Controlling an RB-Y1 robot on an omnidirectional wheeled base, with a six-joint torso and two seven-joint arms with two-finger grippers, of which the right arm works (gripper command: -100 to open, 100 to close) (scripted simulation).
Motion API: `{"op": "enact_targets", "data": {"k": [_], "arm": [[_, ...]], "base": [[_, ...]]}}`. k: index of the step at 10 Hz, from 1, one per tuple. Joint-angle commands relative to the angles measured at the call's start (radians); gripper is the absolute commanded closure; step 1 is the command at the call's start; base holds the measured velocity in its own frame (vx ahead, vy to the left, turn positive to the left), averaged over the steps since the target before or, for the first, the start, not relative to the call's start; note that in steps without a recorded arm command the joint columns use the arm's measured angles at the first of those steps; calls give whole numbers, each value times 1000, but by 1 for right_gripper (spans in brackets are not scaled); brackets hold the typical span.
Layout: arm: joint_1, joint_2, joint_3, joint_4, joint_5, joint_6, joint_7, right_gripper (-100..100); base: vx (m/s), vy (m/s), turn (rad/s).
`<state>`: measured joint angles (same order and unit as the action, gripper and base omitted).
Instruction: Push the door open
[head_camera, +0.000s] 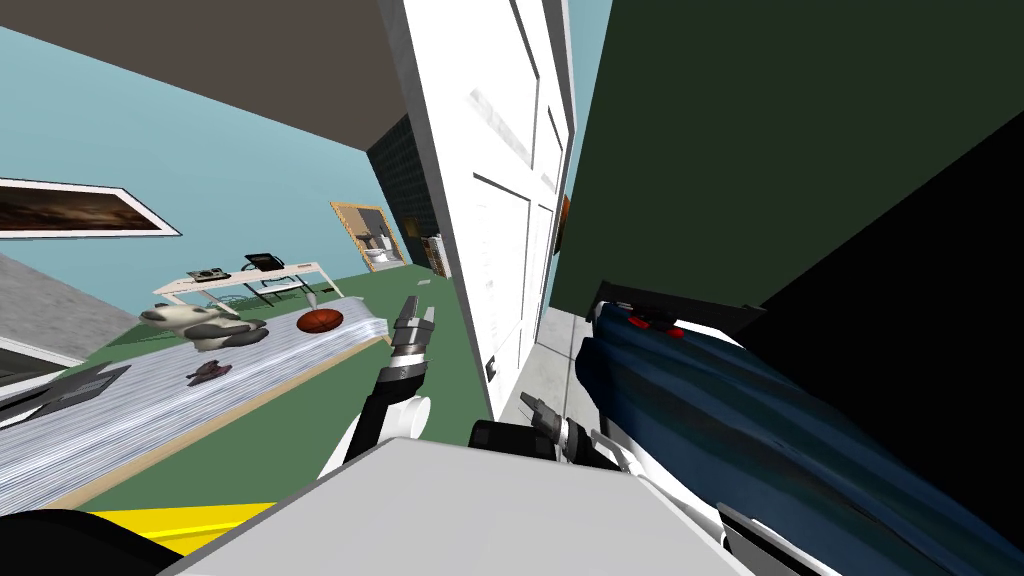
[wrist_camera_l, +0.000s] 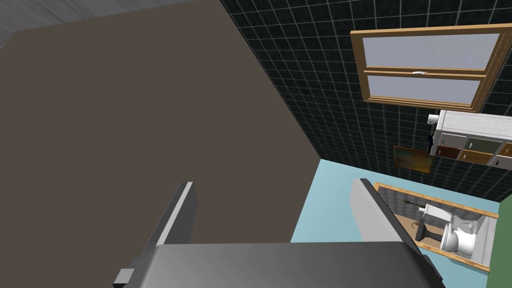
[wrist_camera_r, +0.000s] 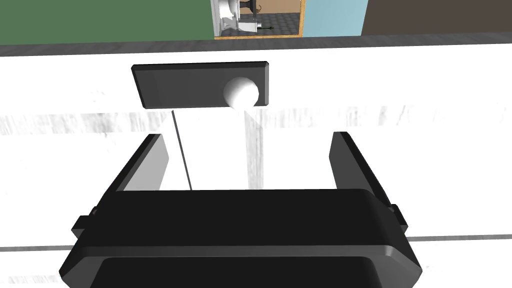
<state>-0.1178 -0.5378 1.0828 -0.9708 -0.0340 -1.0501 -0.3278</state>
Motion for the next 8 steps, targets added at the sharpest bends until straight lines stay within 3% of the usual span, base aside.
{"op": "enact_targets", "data": {"k": [1, 4, 5, 6, 8], "arm": [[0, 0, 0, 0, 0, 0, 0, -100], [0, 17, -25, 24, -4, 22, 0, -100], [2, 8, -21, 7, -4, 23, 0, -100], [-1, 29, -32, 17, -2, 39, 3, -100], [-4, 51, -43, 26, 0, 54, 6, -100]], "base": [[5, -2, 20], [34, 8, 92], [22, 5, 29], [53, 79, 73], [133, 168, 102]]}}
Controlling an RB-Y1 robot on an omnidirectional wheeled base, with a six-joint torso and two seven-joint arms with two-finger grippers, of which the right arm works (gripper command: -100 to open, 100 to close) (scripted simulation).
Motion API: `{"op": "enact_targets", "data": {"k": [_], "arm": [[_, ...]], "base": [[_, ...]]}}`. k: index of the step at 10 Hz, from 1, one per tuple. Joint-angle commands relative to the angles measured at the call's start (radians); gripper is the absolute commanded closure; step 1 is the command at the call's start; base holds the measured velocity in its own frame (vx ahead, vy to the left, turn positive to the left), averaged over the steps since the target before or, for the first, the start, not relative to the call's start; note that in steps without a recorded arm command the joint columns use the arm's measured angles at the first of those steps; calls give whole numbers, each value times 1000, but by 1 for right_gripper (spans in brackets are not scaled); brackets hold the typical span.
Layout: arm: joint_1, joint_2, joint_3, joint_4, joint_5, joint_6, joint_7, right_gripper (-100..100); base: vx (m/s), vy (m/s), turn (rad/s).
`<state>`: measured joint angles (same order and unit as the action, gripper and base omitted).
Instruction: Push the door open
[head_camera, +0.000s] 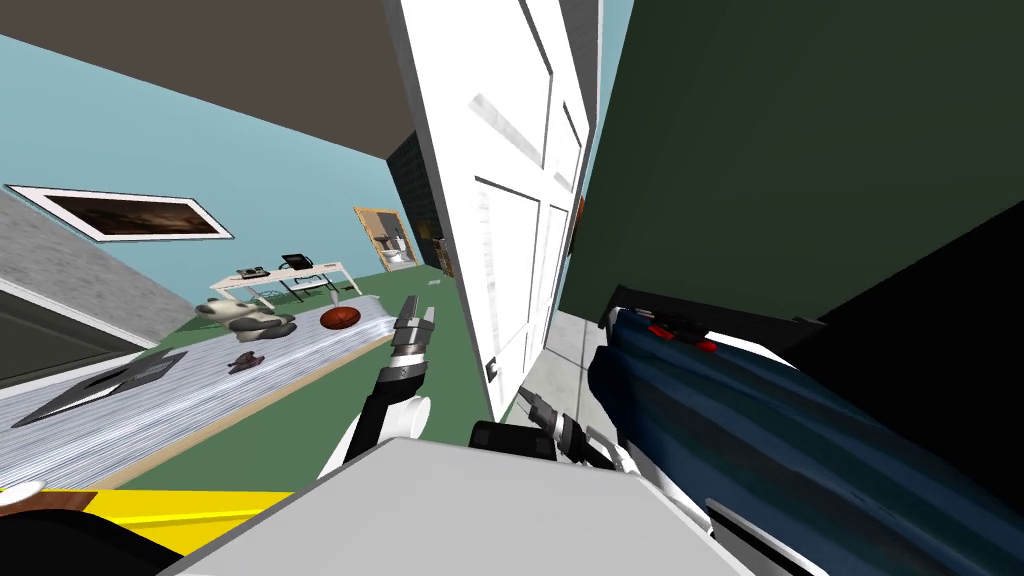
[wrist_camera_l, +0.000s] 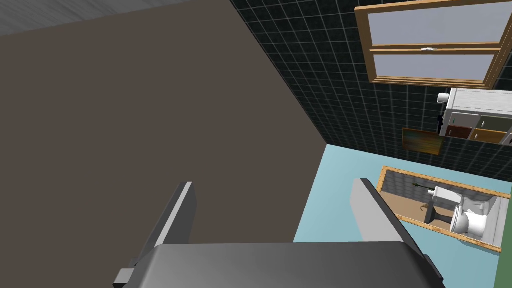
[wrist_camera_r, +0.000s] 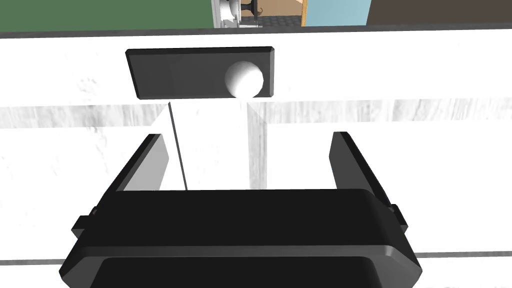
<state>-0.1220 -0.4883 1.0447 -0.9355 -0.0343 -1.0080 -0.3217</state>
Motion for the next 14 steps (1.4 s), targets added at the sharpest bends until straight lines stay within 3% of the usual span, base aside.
{"op": "enact_targets", "data": {"k": [1, 4, 5, 6, 11, 12, 14], "arm": [[-1, 9, -9, -5, 1, 18, 1, -100], [-7, 47, -28, 11, 4, 44, 6, -100], [-9, 45, -25, 18, 3, 35, 5, -100], [-9, 45, -25, 18, 3, 35, 5, 100], [-9, 45, -25, 18, 3, 35, 5, 100], [-8, 67, -62, 30, -5, 56, 14, -100], [-7, 90, -102, 43, -13, 78, 24, -100]], "base": [[127, 163, 42], [134, 148, 64], [54, 64, 3], [-5, -7, -6], [-12, -14, 1], [-46, 39, -69], [-105, 80, -79]]}}
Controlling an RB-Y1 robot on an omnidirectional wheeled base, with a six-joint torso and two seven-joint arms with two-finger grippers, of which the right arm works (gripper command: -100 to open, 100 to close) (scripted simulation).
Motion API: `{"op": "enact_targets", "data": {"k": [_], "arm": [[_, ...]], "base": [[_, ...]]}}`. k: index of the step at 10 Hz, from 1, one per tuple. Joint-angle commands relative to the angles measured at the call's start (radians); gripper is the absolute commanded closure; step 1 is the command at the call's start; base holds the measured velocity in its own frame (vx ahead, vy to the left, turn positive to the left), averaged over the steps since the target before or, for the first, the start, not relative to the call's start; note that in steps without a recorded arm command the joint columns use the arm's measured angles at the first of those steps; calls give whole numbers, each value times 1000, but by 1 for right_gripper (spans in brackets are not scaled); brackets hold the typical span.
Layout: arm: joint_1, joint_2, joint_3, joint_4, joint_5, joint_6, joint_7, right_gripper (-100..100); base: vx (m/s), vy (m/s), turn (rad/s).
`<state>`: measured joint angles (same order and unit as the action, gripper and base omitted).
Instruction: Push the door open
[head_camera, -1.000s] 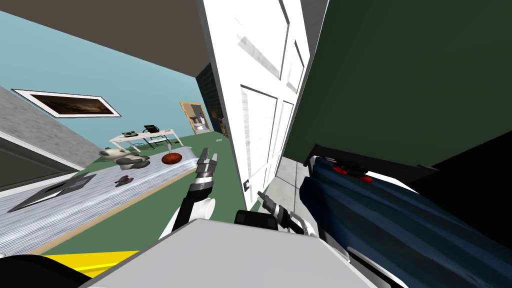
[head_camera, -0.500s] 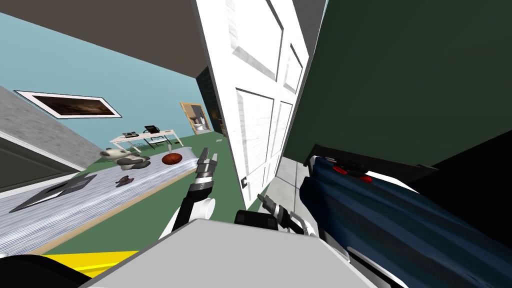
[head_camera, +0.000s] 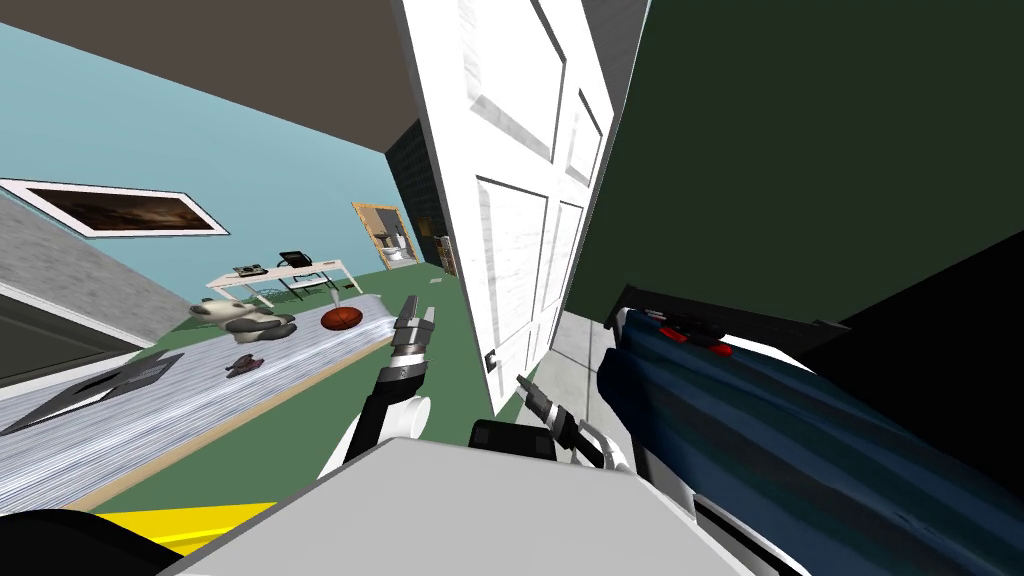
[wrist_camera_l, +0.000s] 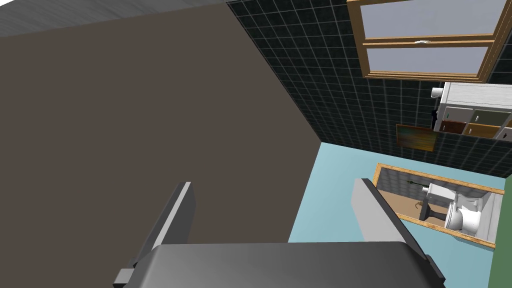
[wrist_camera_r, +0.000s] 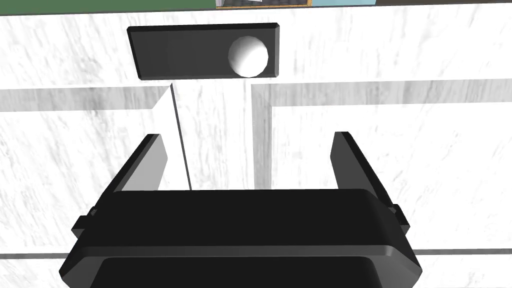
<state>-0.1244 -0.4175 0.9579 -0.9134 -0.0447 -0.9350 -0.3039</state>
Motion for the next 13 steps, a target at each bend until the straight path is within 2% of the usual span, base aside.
{"op": "enact_targets", "data": {"k": [1, 3, 4, 5, 6, 10, 12, 13], "arm": [[-4, 28, -29, 26, -6, 13, 9, -100], [-3, 55, -76, 42, -16, 40, 20, -100], [-3, 63, -89, 46, -19, 47, 23, -100], [-11, 68, -79, 70, -16, 28, 21, -100], [-16, 85, -91, 80, -15, 38, 27, -100], [-27, 118, -113, 96, -12, 60, 40, -100], [-32, 133, -122, 103, -10, 69, 46, -100], [-28, 126, -119, 98, -11, 65, 44, -100]], "base": [[-103, 73, -55], [-105, 77, -70], [-105, 62, -48], [-42, 26, -9], [71, 93, 75], [142, 143, 52], [141, 143, 49], [65, 73, -20]]}}
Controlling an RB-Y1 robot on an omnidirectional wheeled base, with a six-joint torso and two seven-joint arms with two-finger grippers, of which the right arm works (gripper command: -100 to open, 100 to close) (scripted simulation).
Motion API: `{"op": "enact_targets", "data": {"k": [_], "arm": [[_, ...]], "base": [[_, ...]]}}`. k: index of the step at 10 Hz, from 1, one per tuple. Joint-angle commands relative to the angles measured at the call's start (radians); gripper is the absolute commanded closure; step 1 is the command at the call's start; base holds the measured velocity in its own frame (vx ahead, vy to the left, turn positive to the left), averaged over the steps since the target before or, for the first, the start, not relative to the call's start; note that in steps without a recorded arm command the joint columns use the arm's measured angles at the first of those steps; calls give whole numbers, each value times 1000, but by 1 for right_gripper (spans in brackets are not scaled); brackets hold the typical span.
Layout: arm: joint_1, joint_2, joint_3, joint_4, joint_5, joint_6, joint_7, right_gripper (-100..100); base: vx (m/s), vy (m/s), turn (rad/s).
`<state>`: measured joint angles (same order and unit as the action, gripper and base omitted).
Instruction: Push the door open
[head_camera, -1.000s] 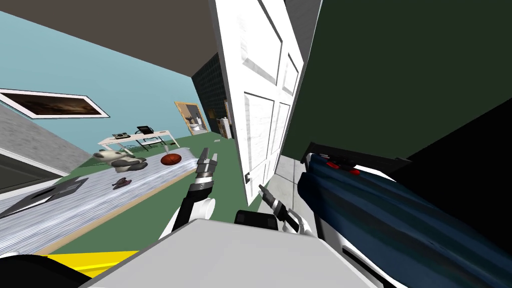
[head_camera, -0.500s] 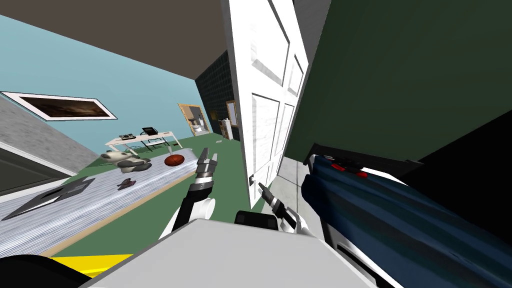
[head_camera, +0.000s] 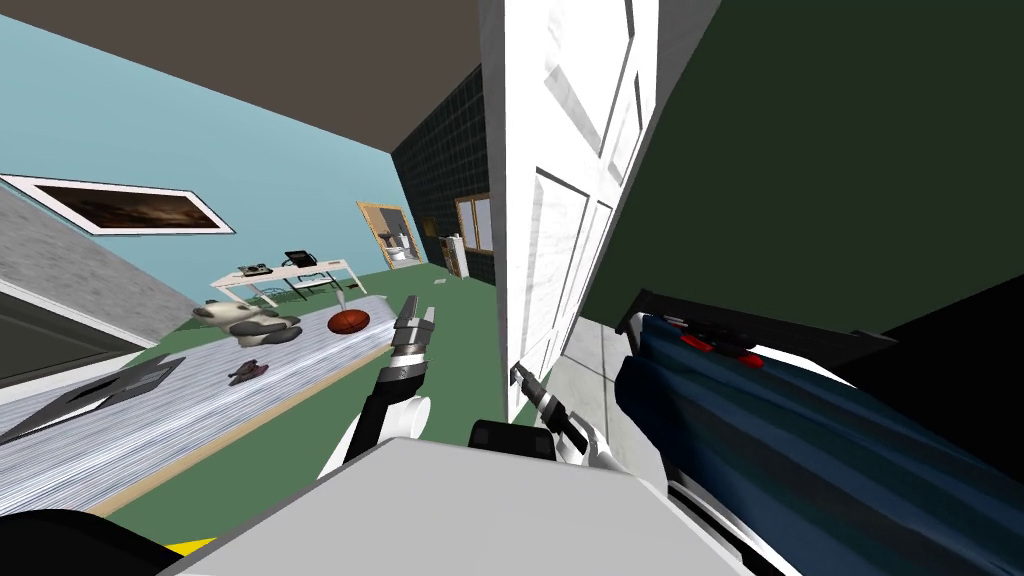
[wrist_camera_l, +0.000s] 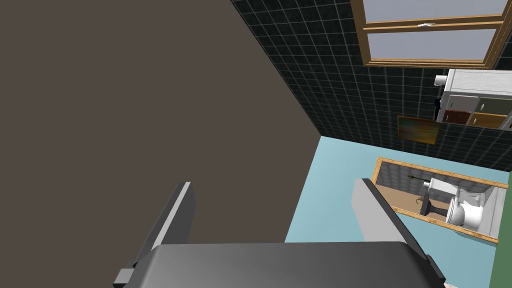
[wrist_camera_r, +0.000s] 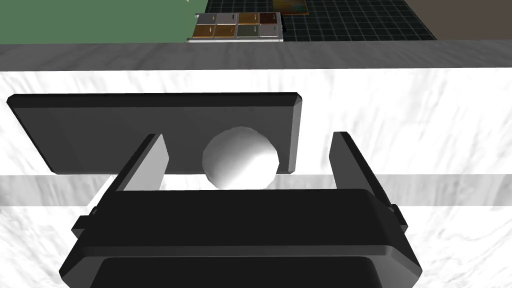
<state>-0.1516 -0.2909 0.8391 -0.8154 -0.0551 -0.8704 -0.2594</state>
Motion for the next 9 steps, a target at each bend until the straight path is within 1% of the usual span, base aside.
{"op": "enact_targets", "data": {"k": [1, 6, 7, 9], "arm": [[-1, 0, 0, 0, 0, 1, -1, 100], [-1, 0, 0, 0, 0, 1, -1, 100], [0, 7, -17, 9, -2, 7, 7, 100], [-1, 16, -38, 16, -5, 10, 16, 100]], "base": [[-17, -14, 10], [-10, -12, 3], [47, 79, -16], [65, 154, -37]]}}
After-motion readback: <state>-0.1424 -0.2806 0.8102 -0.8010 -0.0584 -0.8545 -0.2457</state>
